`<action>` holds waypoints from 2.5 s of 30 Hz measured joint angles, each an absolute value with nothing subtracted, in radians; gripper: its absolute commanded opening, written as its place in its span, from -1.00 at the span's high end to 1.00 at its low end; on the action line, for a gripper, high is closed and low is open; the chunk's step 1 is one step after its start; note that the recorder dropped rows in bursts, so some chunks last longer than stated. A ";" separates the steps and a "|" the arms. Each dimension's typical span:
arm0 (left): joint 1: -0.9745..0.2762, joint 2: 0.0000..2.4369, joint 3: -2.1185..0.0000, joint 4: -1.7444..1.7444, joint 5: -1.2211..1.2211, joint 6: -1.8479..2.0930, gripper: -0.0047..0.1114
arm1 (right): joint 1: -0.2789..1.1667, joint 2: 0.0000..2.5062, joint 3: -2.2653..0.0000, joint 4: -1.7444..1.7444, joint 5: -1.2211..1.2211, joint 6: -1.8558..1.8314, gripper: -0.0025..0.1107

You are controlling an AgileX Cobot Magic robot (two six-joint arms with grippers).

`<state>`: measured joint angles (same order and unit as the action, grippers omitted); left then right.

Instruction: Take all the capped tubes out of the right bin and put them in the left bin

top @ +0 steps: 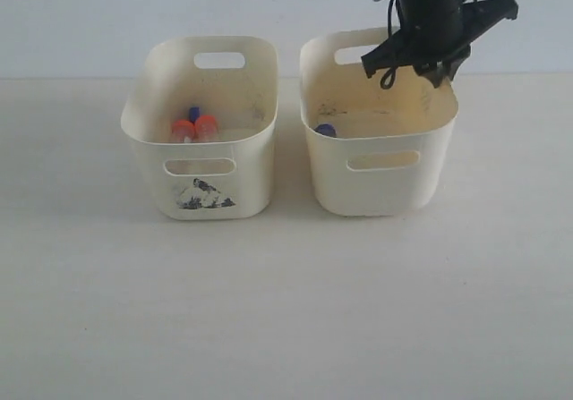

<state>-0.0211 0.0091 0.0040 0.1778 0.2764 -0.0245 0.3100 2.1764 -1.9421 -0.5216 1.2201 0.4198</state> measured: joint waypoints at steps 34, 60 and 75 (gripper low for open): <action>-0.021 0.009 0.004 0.178 0.276 -0.024 0.84 | 0.291 2.188 -2.033 0.019 1.092 0.325 -0.07; -0.021 0.009 0.004 0.178 0.276 -0.024 0.84 | 0.291 2.357 -2.035 0.147 0.946 0.311 -0.07; -0.021 0.009 0.004 0.178 0.276 -0.024 0.84 | 0.291 2.307 -2.039 0.097 0.928 0.315 -0.07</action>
